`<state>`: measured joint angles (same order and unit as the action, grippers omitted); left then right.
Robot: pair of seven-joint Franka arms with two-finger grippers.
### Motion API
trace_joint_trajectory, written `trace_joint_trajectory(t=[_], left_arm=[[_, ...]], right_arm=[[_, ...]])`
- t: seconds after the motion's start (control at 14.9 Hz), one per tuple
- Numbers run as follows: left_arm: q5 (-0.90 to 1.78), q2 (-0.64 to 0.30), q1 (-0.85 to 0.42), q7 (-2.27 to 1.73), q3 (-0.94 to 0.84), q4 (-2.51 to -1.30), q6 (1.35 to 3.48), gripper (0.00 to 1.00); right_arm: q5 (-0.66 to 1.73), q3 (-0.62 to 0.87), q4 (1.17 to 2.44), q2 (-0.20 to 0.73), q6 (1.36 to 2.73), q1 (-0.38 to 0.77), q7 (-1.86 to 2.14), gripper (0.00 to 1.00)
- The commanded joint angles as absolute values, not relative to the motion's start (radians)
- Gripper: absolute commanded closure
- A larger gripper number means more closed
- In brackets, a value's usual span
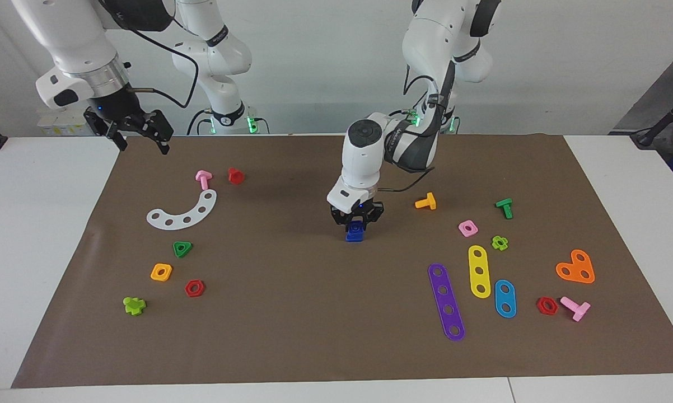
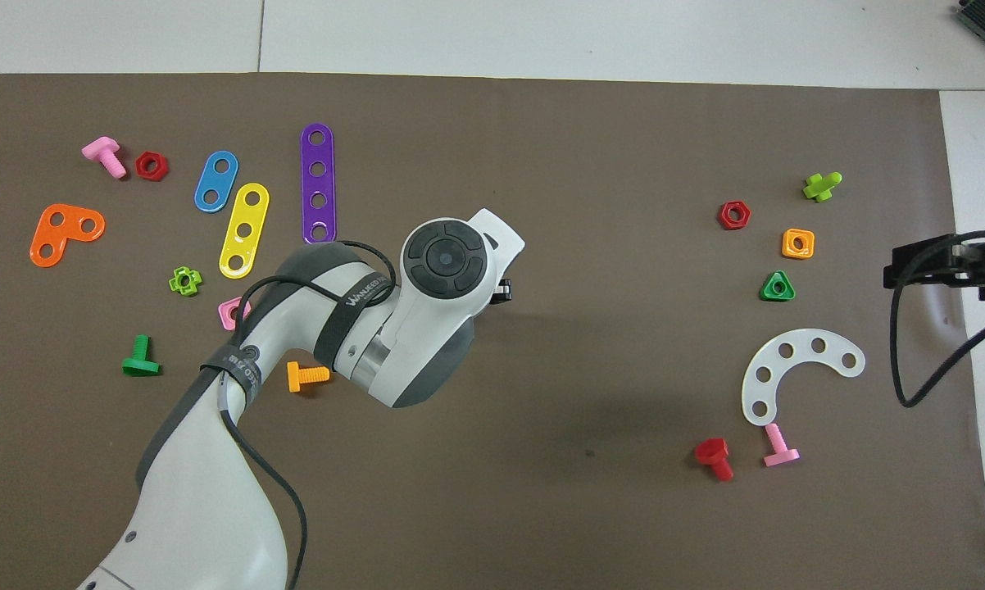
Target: Unscrew and place screws in storage area
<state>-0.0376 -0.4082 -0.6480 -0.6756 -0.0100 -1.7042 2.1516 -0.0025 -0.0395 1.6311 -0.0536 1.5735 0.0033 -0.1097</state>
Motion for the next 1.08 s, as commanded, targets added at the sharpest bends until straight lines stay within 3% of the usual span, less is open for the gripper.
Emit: trace_joint_trajectory(t=[0.0, 0.4, 0.67, 0.88, 1.01], left_arm=[[-0.041, -0.39, -0.618, -0.646, -0.008, -1.666, 2.073, 0.58], [-0.025, -0.331, -0.473, -0.419, -0.006, -1.706, 2.026, 0.59], [-0.017, -0.296, -0.376, -0.204, -0.006, -1.808, 2.042, 0.59], [-0.017, -0.267, -0.341, -0.134, -0.006, -1.911, 2.13, 0.57], [-0.017, -0.256, -0.333, -0.13, -0.006, -1.954, 2.192, 0.23]], right_arm=[[0.017, -0.037, 1.631, -0.055, 1.562, -0.002, -0.109, 0.0], [0.017, -0.037, 1.635, -0.06, 1.532, -0.002, -0.104, 0.0], [0.017, -0.038, 1.638, -0.06, 1.546, -0.011, -0.107, 0.0], [0.002, -0.034, 1.657, -0.057, 1.641, 0.006, -0.081, 0.0], [0.002, -0.028, 1.655, -0.046, 1.654, 0.093, -0.103, 0.0]])
